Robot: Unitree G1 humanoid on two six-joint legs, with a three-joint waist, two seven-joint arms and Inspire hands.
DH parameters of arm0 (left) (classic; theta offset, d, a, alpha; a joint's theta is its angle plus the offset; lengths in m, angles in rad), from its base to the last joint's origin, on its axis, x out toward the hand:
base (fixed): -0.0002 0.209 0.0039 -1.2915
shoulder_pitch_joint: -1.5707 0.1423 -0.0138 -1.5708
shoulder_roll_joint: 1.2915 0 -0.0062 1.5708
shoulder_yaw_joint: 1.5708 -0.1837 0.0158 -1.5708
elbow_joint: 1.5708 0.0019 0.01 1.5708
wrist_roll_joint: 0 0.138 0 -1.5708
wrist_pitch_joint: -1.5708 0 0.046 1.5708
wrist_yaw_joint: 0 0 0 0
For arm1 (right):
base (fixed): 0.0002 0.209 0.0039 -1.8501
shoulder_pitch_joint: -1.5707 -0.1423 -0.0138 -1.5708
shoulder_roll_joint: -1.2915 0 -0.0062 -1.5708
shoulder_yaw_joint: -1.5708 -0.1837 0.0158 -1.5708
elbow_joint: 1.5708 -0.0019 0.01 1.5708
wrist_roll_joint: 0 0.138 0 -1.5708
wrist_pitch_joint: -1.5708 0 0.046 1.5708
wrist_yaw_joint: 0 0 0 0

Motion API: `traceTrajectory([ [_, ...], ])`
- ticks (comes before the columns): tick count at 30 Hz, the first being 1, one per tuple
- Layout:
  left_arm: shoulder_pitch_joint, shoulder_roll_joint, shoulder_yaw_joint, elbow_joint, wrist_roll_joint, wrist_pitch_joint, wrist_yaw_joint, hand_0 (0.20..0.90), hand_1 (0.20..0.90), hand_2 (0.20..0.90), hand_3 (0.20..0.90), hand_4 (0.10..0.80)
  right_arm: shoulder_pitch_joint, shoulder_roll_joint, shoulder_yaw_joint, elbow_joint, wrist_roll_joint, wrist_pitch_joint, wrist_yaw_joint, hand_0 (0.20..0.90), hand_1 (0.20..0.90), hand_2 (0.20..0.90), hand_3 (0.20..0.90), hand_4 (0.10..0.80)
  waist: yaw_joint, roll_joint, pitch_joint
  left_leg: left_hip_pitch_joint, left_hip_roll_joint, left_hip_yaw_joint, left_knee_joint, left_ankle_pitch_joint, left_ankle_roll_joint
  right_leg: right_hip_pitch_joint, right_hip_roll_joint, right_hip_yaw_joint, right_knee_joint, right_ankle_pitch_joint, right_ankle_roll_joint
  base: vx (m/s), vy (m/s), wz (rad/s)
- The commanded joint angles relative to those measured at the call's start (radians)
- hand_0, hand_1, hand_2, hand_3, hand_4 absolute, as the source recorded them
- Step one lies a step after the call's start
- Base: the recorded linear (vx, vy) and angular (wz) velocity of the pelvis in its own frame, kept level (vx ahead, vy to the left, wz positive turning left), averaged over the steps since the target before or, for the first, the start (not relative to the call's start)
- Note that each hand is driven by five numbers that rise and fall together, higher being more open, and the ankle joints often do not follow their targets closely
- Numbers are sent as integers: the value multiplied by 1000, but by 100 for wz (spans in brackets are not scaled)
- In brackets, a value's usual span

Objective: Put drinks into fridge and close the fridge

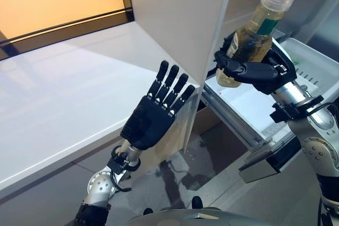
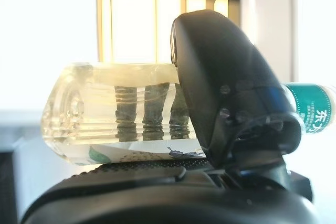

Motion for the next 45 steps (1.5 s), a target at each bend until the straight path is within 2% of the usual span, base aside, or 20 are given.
traceTrajectory([
  [1, 13, -3, -24, 69, 74, -21, -87, 900, 900, 900, 900, 800, -105, -23, -189, -35, 38, -195, 25, 300, 300, 300, 200, 100, -13, -45, -82, -30, -83, -2, 1, -59, 60, 21, 73, 24, 18, -21, 7, 5, 8, -30],
  [6, 47, -12, -9, 289, 258, -60, -183, 900, 900, 900, 900, 800, -93, -106, -219, 64, -51, -200, -3, 300, 300, 300, 200, 100, -28, -48, -77, -28, -80, 20, 1, -73, 62, 18, 81, 51, 10, -20, 17, 29, 11, -29],
  [11, 56, 3, -3, 423, 357, -151, -154, 900, 900, 900, 900, 800, -94, -174, -224, 129, -95, -186, -13, 300, 300, 300, 200, 100, -34, -56, -73, -34, -77, 37, 1, -73, 63, 7, 87, 64, 8, -11, 22, 11, -16, -11],
  [16, 57, 41, -2, 532, 474, -285, -21, 900, 900, 900, 900, 800, -122, -246, -214, 184, -152, -173, -2, 300, 300, 300, 200, 100, -29, -68, -67, -40, -73, 47, 1, -72, 65, 0, 89, 61, 8, -8, 26, 18, -35, -8],
  [21, 54, 89, -7, 581, 611, -419, 199, 900, 900, 900, 900, 800, -174, -305, -171, 244, -200, -134, 26, 300, 300, 300, 200, 100, -14, -79, -65, -46, -71, 50, 1, -65, 64, -2, 88, 44, 5, -8, 28, 23, -37, -4],
  [22, 49, 101, -10, 585, 687, -453, 271, 900, 900, 900, 900, 800, -196, -322, -149, 261, -232, -115, 42, 300, 300, 300, 200, 100, -6, -84, -64, -48, -70, 49, 1, -64, 63, -2, 87, 35, 5, -9, 28, 53, -43, -1],
  [24, 49, 115, -19, 577, 729, -445, 338, 900, 900, 900, 900, 800, -224, -336, -120, 292, -242, -99, 50, 300, 300, 300, 200, 100, 6, -89, -64, -49, -70, 47, 1, -61, 63, -2, 86, 27, 5, -8, 29, 56, -41, 1],
  [26, 51, 121, -21, 595, 812, -470, 394, 900, 900, 900, 900, 800, -265, -344, -82, 332, -280, -87, 65, 300, 300, 300, 200, 100, 20, -95, -63, -51, -71, 42, 1, -59, 63, -2, 84, 17, 5, -9, 30, 64, -50, -2],
  [28, 51, 131, -31, 677, 935, -533, 436, 900, 900, 900, 900, 800, -330, -351, -25, 406, -313, -70, 75, 300, 300, 300, 200, 100, 40, -105, -59, -56, -71, 37, 1, -55, 65, -3, 81, 0, 5, -8, 32, 81, -84, -1],
  [33, 34, 132, -3, 852, 1033, -613, 475, 900, 900, 900, 900, 800, -455, -347, 89, 557, -362, -35, 86, 300, 300, 300, 200, 100, 73, -120, -47, -62, -67, 28, 1, -52, 65, -2, 76, -24, 5, -10, 35, 81, -78, 4],
  [38, 40, 141, 4, 905, 1111, -624, 546, 900, 900, 900, 900, 800, -546, -335, 174, 693, -381, 4, 62, 300, 300, 300, 200, 100, 104, -133, -21, -77, -63, 12, 2, -48, 64, -10, 78, -35, 5, -7, 35, 76, -102, 11],
  [45, 40, 181, 20, 917, 1159, -591, 622, 900, 900, 900, 900, 800, -636, -332, 248, 832, -403, 65, 2, 300, 300, 300, 200, 100, 134, -123, 37, -125, -64, -14, 8, -32, 66, -50, 80, -41, 15, 0, 30, -14, -88, 8],
])
